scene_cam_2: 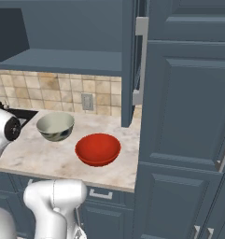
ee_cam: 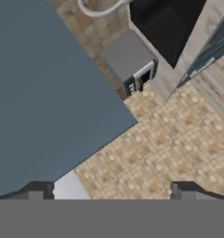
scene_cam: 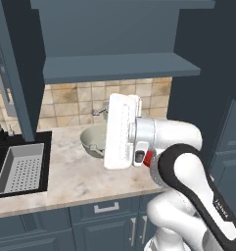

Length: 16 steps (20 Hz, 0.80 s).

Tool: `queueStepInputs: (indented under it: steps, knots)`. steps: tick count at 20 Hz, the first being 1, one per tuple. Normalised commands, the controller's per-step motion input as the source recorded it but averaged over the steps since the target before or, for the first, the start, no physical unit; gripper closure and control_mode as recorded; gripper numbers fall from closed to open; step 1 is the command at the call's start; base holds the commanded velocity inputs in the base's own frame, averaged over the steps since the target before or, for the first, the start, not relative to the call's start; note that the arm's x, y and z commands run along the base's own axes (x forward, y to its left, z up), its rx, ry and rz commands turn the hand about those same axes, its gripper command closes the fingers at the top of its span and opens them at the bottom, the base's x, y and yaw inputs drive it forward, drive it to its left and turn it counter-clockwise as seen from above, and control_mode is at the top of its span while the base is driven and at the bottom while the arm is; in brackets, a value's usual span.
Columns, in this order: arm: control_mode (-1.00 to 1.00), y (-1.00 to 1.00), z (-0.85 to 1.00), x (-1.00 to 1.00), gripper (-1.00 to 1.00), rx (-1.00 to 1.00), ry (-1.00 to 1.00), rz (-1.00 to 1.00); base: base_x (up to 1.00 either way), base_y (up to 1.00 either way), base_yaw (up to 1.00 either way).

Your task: Open the cabinet. Pick the bowls from the counter and place them in the cabinet. Then close the cabinet.

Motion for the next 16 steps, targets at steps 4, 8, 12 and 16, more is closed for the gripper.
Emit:
queueStepInputs:
  steps: [4,8,12,16]
  knots:
    - [-1.0,-0.33,0.04,-0.02,-1.0,-0.4,0.13,-0.12,0.0,0.0,0.0]
    - [-1.0,-0.53,0.01,0.01,-1.0,-0.46,0.1,-0.01,0.0,0.0,0.0]
    - [-1.0,-0.77,0.0,0.1,-1.0,-0.39,0.18,0.05,0.0,0.0,0.0]
    - [-1.0,-0.59,-0.05,0.02,-1.0,-0.27,0.04,0.09,0.0,0.0,0.0]
